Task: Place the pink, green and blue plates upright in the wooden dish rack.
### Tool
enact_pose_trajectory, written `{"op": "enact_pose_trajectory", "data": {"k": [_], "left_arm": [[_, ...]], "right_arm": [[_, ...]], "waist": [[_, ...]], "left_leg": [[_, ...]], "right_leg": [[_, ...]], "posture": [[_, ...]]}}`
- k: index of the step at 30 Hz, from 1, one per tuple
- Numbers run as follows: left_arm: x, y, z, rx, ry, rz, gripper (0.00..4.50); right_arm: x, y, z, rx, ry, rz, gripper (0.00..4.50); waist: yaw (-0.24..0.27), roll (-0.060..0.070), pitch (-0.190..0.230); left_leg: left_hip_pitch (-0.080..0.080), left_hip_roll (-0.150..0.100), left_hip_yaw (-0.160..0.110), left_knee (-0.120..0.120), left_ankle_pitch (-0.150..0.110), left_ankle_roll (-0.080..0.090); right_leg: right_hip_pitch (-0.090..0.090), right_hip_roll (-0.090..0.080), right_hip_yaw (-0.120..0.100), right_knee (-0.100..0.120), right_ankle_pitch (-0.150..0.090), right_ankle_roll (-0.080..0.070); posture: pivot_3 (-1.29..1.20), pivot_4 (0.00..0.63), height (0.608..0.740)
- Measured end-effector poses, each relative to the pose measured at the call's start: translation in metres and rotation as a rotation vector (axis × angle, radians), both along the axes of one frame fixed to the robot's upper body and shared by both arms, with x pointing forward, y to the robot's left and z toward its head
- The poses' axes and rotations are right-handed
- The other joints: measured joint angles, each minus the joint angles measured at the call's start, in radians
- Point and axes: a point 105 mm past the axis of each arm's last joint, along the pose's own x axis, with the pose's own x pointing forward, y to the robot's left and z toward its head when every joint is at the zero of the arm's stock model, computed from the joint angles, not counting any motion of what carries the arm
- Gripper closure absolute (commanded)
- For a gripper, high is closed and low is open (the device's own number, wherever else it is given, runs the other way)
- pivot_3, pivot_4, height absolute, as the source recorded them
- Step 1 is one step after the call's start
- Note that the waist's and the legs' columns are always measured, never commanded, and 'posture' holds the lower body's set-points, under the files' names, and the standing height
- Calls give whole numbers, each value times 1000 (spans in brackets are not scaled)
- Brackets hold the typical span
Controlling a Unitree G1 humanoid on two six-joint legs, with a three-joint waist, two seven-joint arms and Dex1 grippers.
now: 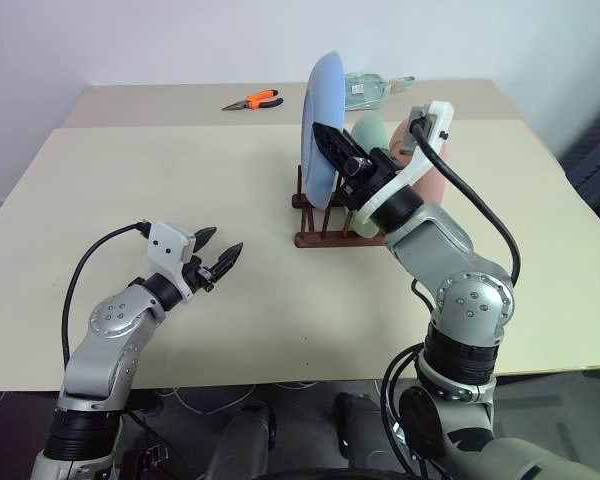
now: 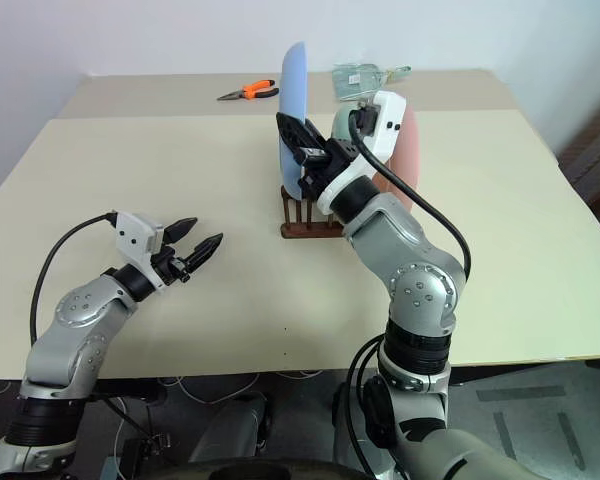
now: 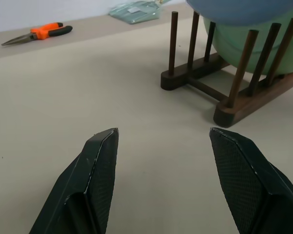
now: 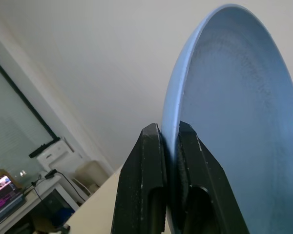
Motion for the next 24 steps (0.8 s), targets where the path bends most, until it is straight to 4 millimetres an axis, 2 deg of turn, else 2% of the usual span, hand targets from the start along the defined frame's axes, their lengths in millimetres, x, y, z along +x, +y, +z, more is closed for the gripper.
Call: {"op": "enact_pose_trajectory", "data": {"k": [4,7,9,11,13,16,18,22,24], "left_arm": [[0,-2,-1,-6,1,-6,1477],[-1,-7,-4,1,11,-20,1413],[-2,-12,-6,-3,16,-32,1413],[-2,-13,-5,-5,13,-35,1413],[-2,-14,-5,-6,16,-35,1413],[-3,-16,-5,-12,14,-39,1413],[-3,-17,-6,-10,18,-40,1413],[-1,-17,-10,-6,31,-33,1413],[3,-17,-14,3,36,-24,1413]], "right_arm": [[8,0,-11,-12,61,-3,4500],[22,1,-16,-37,100,-9,3449],[32,-1,-11,-82,80,-41,2478],[35,-3,-7,-148,28,-75,1395],[36,-5,-2,-194,-26,-96,510],[31,-9,5,-329,-157,-109,510],[20,-20,22,-433,-312,-136,510],[-1,-65,64,-497,-507,-244,510],[-5,-102,70,-552,-511,-336,510]], "waist": [[1,0,0],[0,0,0],[0,0,0],[-1,0,0],[0,0,0],[3,0,0],[6,0,1],[7,-1,0],[11,-2,0]], "left_leg": [[0,0,0,0,0,0],[0,0,0,0,0,0],[0,0,0,0,0,0],[0,0,0,0,0,0],[0,0,0,0,0,0],[-1,0,0,1,0,0],[-1,-1,0,2,0,0],[-1,0,0,2,0,0],[-1,0,0,2,0,1]], "right_leg": [[0,0,0,0,0,0],[0,0,0,1,0,0],[0,0,0,1,0,0],[0,0,0,1,0,1],[0,0,0,1,0,1],[0,0,0,0,0,1],[1,0,0,0,-1,2],[3,0,-1,-2,-1,2],[4,-1,-2,-3,-2,0]], "posture": [[0,150,740],[0,150,740],[0,150,740],[0,150,740],[0,150,740],[0,150,740],[0,150,740],[0,150,740],[0,150,740]]}}
